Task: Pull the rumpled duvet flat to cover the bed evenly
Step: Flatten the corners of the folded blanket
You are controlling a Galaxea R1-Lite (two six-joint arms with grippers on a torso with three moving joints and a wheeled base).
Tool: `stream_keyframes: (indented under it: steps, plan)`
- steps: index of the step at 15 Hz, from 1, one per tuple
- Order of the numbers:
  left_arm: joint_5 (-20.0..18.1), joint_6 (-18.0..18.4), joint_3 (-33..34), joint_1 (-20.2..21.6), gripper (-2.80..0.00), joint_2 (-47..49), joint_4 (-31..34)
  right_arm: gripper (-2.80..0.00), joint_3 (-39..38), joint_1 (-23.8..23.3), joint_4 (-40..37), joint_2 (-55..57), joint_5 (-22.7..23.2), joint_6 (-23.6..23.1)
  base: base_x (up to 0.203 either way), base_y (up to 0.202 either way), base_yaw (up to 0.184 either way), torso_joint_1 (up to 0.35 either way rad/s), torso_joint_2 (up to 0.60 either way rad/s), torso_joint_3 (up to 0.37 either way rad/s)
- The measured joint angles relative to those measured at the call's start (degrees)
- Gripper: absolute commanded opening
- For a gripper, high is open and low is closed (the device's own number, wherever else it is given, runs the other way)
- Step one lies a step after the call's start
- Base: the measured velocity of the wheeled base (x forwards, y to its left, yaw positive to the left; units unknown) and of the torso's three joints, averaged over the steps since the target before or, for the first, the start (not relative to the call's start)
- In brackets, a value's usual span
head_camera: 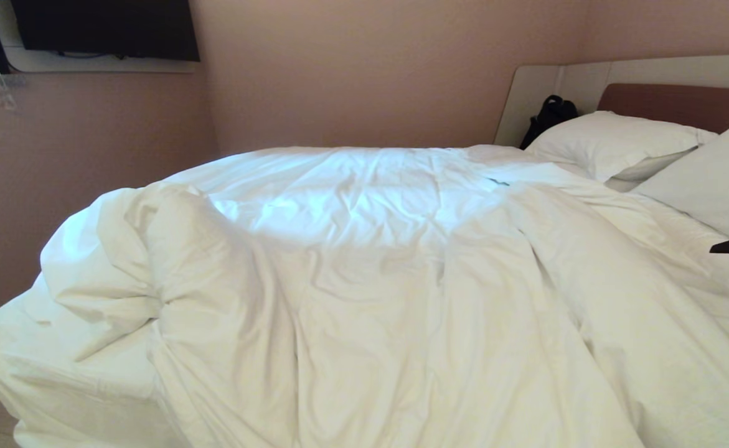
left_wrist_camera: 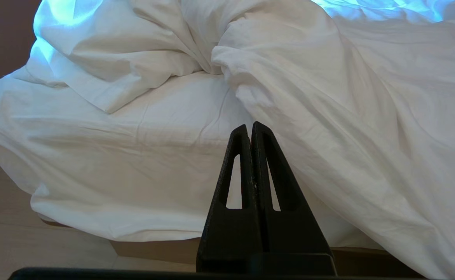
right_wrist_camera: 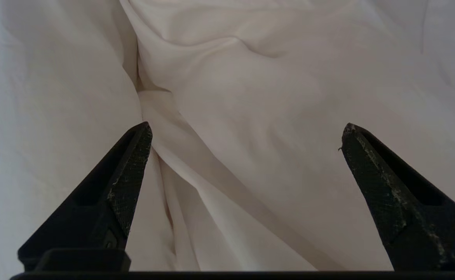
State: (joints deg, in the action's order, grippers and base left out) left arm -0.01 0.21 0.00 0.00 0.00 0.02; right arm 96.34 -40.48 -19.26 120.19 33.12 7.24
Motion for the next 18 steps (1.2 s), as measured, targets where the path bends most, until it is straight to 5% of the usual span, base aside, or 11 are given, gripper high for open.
stream_keyframes:
  steps: [4,15,16,18]
  plan:
    - [0.01,-0.02,0.0,0.0,-2.8,0.0,-0.02,-2.8,1.37,-0.25,1.77,3.92,3.35,0.09,0.0,0.0,0.0,0.0,0.0,0.0]
    - [0.01,0.0,0.0,0.0,-2.8,0.0,-0.02,-2.8,7.79,-1.85,9.24,12.93,3.91,4.02,0.0,0.0,0.0,0.0,0.0,0.0]
    - [0.01,0.0,0.0,0.0,-2.8,0.0,0.0,0.0,9.38,-2.1,9.34,13.88,3.95,4.52,0.0,0.0,0.0,0.0,0.0,0.0]
    - [0.01,0.0,0.0,0.0,-2.8,0.0,-0.02,0.0,11.88,-2.38,9.09,15.68,4.5,4.8,0.0,0.0,0.0,0.0,0.0,0.0]
